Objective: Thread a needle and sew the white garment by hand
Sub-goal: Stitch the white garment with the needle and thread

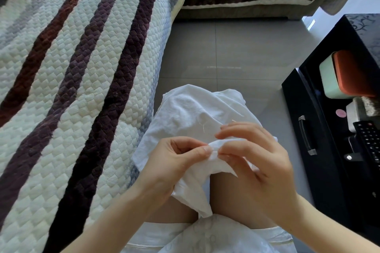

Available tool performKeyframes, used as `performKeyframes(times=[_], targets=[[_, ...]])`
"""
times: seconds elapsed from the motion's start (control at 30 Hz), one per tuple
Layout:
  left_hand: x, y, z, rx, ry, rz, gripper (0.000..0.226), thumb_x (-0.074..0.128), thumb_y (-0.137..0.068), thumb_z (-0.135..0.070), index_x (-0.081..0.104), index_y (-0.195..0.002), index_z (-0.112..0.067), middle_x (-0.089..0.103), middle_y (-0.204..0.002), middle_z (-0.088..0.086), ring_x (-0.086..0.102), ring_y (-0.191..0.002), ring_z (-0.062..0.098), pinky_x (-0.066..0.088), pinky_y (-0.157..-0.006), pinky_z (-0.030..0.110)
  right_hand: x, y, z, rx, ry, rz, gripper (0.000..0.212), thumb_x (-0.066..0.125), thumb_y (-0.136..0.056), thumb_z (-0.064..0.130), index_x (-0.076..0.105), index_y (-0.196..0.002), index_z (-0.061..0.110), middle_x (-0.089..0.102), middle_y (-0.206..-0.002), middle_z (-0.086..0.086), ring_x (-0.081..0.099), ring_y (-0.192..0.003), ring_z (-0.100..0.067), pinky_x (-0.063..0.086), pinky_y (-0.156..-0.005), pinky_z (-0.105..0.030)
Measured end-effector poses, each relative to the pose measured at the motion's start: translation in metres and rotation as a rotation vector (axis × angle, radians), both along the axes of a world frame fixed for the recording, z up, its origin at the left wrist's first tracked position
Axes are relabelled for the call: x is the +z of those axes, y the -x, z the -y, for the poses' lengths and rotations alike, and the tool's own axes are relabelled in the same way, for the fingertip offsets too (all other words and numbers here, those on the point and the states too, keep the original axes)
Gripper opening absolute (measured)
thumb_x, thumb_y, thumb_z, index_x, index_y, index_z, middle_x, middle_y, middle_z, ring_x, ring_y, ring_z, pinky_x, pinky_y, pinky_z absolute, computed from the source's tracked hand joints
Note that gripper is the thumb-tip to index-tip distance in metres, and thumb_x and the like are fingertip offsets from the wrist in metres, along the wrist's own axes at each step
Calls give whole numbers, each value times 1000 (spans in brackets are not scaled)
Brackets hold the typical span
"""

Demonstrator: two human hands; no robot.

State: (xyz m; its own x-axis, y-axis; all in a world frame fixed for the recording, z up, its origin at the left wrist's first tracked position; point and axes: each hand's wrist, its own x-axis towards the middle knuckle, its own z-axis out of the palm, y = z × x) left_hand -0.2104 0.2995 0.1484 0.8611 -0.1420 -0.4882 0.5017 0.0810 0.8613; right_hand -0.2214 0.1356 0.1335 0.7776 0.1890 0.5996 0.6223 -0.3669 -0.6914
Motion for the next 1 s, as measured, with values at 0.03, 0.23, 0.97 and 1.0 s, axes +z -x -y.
performKeyframes(times=[0.03,0.23,0.97,1.0], targets=[[-1,1,0,21,-18,-16,6,72,-70,-12,75,-72,-6,72,-69,6,66,-65,9,50,-60,14,4,2,1,33,-58,-13,11,53,-94,14,63,-88,13,65,-95,1,64,-99,-17,48,-89,-31],[2,5,-6,57,5,-57,6,71,-60,-18,75,-60,-15,71,-65,2,66,-60,7,50,-54,15,33,-7,27,136,-561,-532,18,61,-87,29,56,-85,11,64,-64,-8,67,-61,-27,56,-77,-43],[0,6,3,271,-53,158,20,64,-69,-26,68,-77,-8,68,-64,-4,62,-59,3,49,-55,13,3,-39,9,168,236,-813,21,58,-89,6,65,-75,21,67,-71,2,61,-69,-14,50,-67,-30],[1,5,3,268,-52,162,20,64,-70,-26,67,-77,-8,69,-64,-4,62,-59,3,49,-55,13,3,-38,8,167,223,-797,21,59,-88,6,65,-74,21,67,-70,4,61,-68,-10,49,-66,-26]])
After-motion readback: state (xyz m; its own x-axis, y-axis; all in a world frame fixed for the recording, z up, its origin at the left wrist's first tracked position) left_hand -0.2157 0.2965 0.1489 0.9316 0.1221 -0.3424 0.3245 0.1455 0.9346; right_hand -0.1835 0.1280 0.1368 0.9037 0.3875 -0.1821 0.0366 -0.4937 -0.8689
